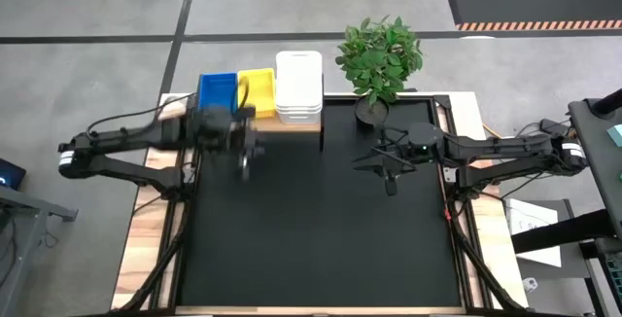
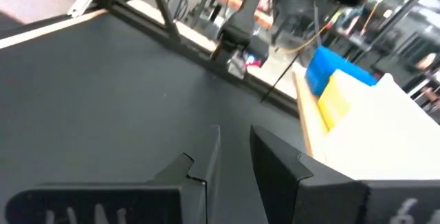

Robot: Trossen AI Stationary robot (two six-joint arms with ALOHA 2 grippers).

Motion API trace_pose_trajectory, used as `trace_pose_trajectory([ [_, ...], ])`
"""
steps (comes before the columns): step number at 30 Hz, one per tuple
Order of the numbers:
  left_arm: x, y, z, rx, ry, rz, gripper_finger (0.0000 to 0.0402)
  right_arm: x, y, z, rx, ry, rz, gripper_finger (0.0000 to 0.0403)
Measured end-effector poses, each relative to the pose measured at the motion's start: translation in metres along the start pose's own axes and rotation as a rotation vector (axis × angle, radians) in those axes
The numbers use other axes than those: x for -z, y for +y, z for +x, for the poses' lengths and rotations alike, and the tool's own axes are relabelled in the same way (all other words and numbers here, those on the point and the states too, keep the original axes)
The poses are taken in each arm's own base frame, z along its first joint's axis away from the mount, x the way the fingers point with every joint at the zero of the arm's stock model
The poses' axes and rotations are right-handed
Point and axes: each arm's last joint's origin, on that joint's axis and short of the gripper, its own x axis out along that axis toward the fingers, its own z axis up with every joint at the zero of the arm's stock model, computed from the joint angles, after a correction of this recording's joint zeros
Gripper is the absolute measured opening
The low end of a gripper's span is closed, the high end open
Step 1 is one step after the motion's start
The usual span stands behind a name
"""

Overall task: Stack baskets on shelf by color
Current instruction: Return to Home Position

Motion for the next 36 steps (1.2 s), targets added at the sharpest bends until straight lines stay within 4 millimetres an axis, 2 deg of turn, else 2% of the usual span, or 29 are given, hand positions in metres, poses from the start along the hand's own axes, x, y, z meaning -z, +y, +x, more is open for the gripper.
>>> trace_pose_trajectory([
  [4, 0.023, -0.048, 0.005, 0.093, -0.152, 0.097, 0.0000, 0.009, 0.002, 0.000, 0.042, -0.048, -0.023, 0.0073],
  [6, 0.040, -0.063, 0.006, 0.072, -0.182, 0.116, 0.0000, 0.011, 0.000, 0.000, 0.057, -0.052, -0.017, 0.0073],
  [8, 0.054, -0.070, 0.003, 0.031, -0.203, 0.122, 0.0000, 0.013, -0.002, -0.001, 0.068, -0.044, -0.002, 0.0073],
  [12, 0.074, -0.072, -0.010, 0.005, -0.246, 0.107, 0.0000, 0.020, -0.005, -0.002, 0.086, -0.023, 0.012, 0.0073],
  [19, 0.091, -0.068, -0.039, -0.066, -0.368, 0.104, 0.0000, 0.031, -0.012, -0.006, 0.078, -0.011, 0.020, 0.0073],
  [23, 0.106, -0.070, -0.045, -0.076, -0.398, 0.099, 0.0000, 0.038, -0.015, -0.009, 0.031, -0.031, 0.028, 0.0072],
  [33, 0.143, -0.076, -0.055, -0.119, -0.513, 0.073, 0.0000, 0.063, -0.024, -0.021, 0.115, 0.044, 0.116, 0.0072],
  [36, 0.147, -0.077, -0.058, -0.135, -0.564, 0.060, 0.0000, 0.065, -0.023, -0.027, 0.131, 0.045, 0.120, 0.0072],
])
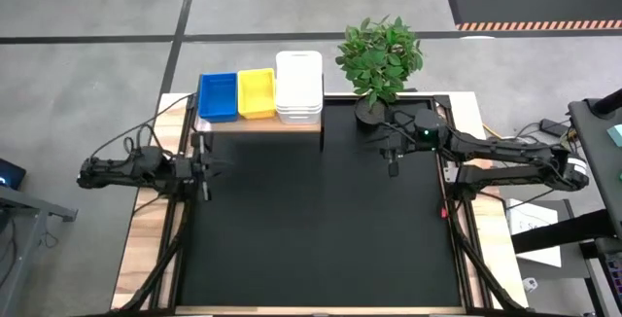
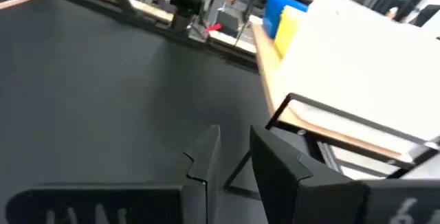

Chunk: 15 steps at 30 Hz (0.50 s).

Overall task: Stack baskets on shelf by color
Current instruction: Return to Home Position

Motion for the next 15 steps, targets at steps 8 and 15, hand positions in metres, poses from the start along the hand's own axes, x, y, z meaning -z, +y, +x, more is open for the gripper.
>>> trace_pose_trajectory([
  [8, 0.014, -0.007, 0.006, 0.035, 0.081, 0.009, 0.0000, 0.005, 0.012, -0.024, 0.038, -0.049, 0.015, 0.0072],
  [15, 0.016, -0.008, 0.007, 0.027, 0.061, 0.004, 0.0000, 0.023, 0.033, -0.047, 0.062, -0.096, 0.040, 0.0072],
])
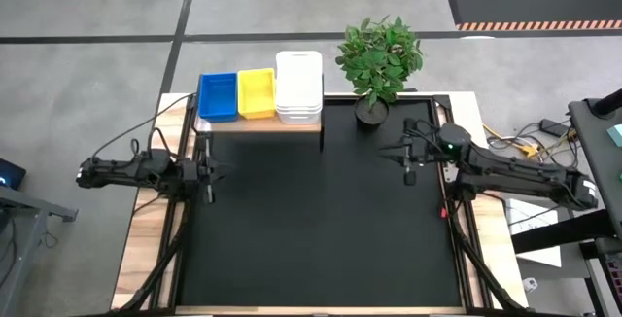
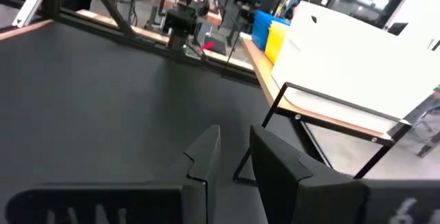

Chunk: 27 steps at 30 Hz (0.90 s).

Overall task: Stack baskets on shelf by color
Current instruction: Return to Home Position

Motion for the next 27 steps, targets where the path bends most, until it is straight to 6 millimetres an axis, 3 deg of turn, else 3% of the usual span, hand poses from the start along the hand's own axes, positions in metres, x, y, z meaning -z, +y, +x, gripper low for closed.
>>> trace_pose_trajectory([
  [3, 0.001, 0.000, 0.001, -0.007, -0.017, -0.001, 0.0000, 0.006, 0.007, -0.011, 0.016, -0.038, -0.016, 0.0072],
  [8, 0.011, -0.005, 0.003, 0.008, 0.019, 0.006, 0.0000, -0.003, 0.016, -0.038, 0.090, -0.219, -0.081, 0.0072],
  [16, 0.021, -0.010, 0.005, 0.027, 0.054, 0.012, 0.0000, 0.004, 0.028, -0.056, 0.116, -0.388, -0.095, 0.0059],
  [18, 0.025, -0.011, 0.006, 0.030, 0.062, 0.013, 0.0000, 0.012, 0.031, -0.053, 0.063, -0.362, -0.063, 0.0046],
  [27, 0.037, -0.017, 0.008, 0.045, 0.095, 0.020, 0.0000, 0.016, 0.035, -0.049, -0.099, -0.356, 0.069, 0.0009],
])
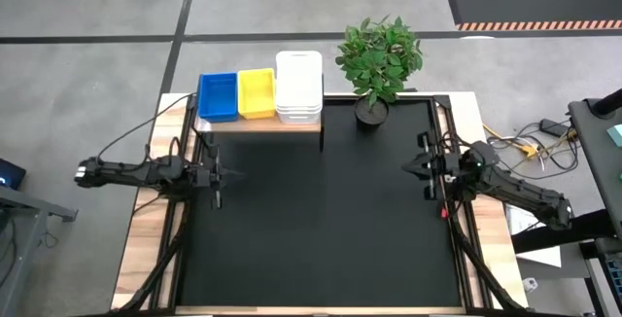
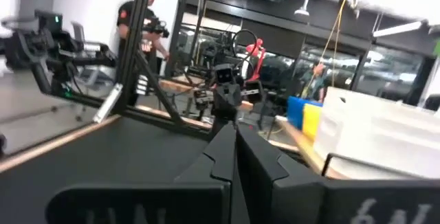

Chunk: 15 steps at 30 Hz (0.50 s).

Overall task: Stack baskets on shelf by color
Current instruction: Return to Home Position

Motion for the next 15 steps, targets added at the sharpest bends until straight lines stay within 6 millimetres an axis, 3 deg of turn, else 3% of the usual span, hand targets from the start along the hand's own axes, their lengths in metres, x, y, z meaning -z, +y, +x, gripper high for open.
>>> trace_pose_trajectory([
  [5, 0.0010, -0.0006, 0.0012, 0.007, 0.018, 0.003, 0.0000, 0.0008, -0.0004, 0.0006, 0.007, 0.008, 0.099, 0.0009],
  [15, 0.0026, -0.0015, 0.0028, 0.017, 0.043, 0.007, 0.0000, 0.0010, -0.0006, 0.0007, 0.008, 0.009, 0.082, 0.0009],
])
